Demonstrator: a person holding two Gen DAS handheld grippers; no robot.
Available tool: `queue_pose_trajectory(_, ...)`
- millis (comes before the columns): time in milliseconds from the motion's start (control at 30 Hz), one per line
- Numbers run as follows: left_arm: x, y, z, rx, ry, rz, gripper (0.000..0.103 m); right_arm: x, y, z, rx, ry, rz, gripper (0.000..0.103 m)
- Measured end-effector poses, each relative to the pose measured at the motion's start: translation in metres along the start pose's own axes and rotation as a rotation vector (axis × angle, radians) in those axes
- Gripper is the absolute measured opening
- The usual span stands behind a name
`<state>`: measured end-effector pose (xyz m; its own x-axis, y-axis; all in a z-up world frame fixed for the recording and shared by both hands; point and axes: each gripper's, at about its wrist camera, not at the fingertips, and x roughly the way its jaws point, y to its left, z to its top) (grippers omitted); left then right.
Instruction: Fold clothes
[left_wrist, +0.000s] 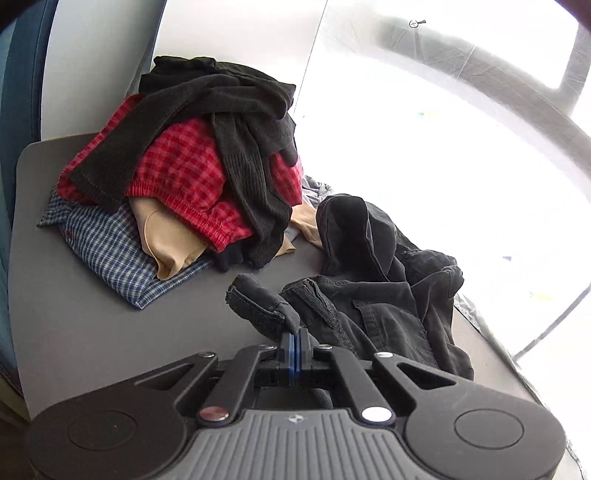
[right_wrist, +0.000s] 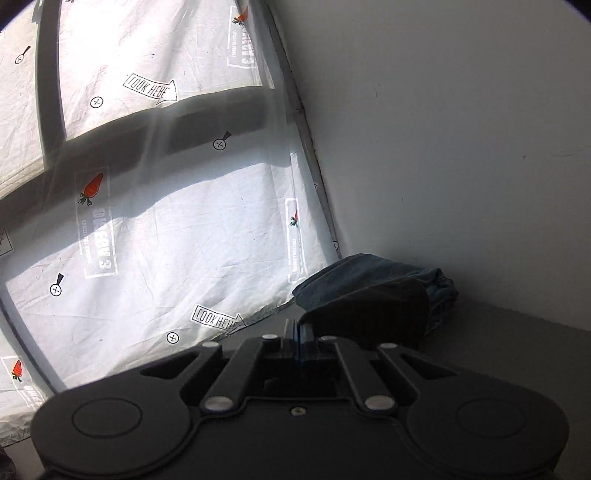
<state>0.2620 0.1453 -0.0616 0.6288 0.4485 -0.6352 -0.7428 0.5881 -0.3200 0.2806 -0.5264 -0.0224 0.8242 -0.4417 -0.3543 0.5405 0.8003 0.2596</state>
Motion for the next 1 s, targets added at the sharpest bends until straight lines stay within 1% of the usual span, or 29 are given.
queue_pose_trajectory(67,-0.02,0.016,-0.005,-0.003,0.004,0.024,0.001,-0.02,-0.018,-0.007,0.006,0.024,-0.03,0.0)
queue_pose_trajectory(100,-0.023,0.023,-0.011,0.002,0.013,0.044,0.001,-0.026,-0.03,-0.016,0.026,0.057,-0.054,0.001)
queue_pose_trajectory(167,-0.02,0.045,-0.03,0.008,0.068,0.116,0.001,-0.028,-0.056,-0.043,0.085,0.165,-0.112,0.001)
queue_pose_trajectory(267,0.0,0.087,-0.063,-0.026,0.207,0.195,0.002,-0.025,-0.092,-0.087,0.145,0.351,-0.18,0.001)
queue_pose_trajectory(300,0.004,0.092,-0.069,-0.022,0.23,0.204,0.002,-0.024,-0.102,-0.102,0.159,0.406,-0.199,0.002)
queue_pose_trajectory(333,0.005,0.094,-0.073,0.0,0.235,0.207,0.004,-0.023,-0.112,-0.117,0.172,0.46,-0.219,0.003)
queue_pose_trajectory(367,0.003,0.092,-0.074,0.026,0.222,0.214,0.005,-0.024,-0.121,-0.129,0.185,0.501,-0.236,0.006)
queue_pose_trajectory(400,0.0,0.085,-0.073,0.061,0.207,0.219,0.007,-0.025,-0.126,-0.135,0.192,0.511,-0.24,0.017)
queue_pose_trajectory(467,-0.007,0.072,-0.069,0.132,0.178,0.229,0.009,-0.025,-0.131,-0.137,0.181,0.522,-0.231,0.023)
queue_pose_trajectory(500,-0.011,0.065,-0.069,0.16,0.158,0.213,0.018,-0.024,-0.13,-0.136,0.169,0.518,-0.225,0.028)
queue_pose_trajectory(533,-0.015,0.058,-0.068,0.188,0.138,0.196,0.027,-0.024,-0.129,-0.134,0.152,0.509,-0.22,0.031)
queue_pose_trajectory(567,-0.017,0.05,-0.069,0.21,0.134,0.17,0.03,-0.023,-0.129,-0.133,0.144,0.503,-0.219,0.04)
queue_pose_trajectory(600,-0.018,0.042,-0.07,0.232,0.13,0.143,0.032,-0.021,-0.131,-0.132,0.156,0.506,-0.229,0.044)
queue_pose_trajectory(633,-0.019,0.033,-0.072,0.254,0.125,0.117,0.033,-0.019,-0.132,-0.13,0.168,0.509,-0.239,0.044)
queue_pose_trajectory(667,-0.013,0.025,-0.076,0.253,0.159,0.1,0.033,-0.018,-0.136,-0.13,0.197,0.515,-0.249,0.044)
queue_pose_trajectory(700,-0.007,0.018,-0.081,0.25,0.194,0.084,0.033,-0.018,-0.142,-0.13,0.261,0.524,-0.259,0.047)
queue_pose_trajectory(733,-0.001,0.01,-0.086,0.247,0.229,0.067,0.033,-0.018,-0.148,-0.13,0.327,0.529,-0.256,0.047)
queue_pose_trajectory(767,0.008,0.002,-0.093,0.277,0.262,0.079,0.033,-0.018,-0.156,-0.133,0.398,0.521,-0.224,0.05)
queue_pose_trajectory(800,0.018,-0.005,-0.1,0.309,0.294,0.091,0.033,-0.018,-0.162,-0.136,0.45,0.519,-0.2,0.059)
queue_pose_trajectory(867,0.037,-0.021,-0.115,0.372,0.36,0.117,0.033,-0.014,-0.166,-0.143,0.478,0.544,-0.195,0.058)
queue_pose_trajectory(900,0.047,-0.029,-0.122,0.404,0.392,0.129,0.033,-0.01,-0.168,-0.147,0.499,0.562,-0.206,0.058)
queue_pose_trajectory(933,0.053,-0.037,-0.129,0.455,0.415,0.159,0.033,-0.007,-0.171,-0.151,0.529,0.569,-0.214,0.058)
queue_pose_trajectory(1000,0.06,-0.049,-0.135,0.476,0.438,0.21,0.033,-0.008,-0.178,-0.162,0.621,0.536,-0.215,0.059)
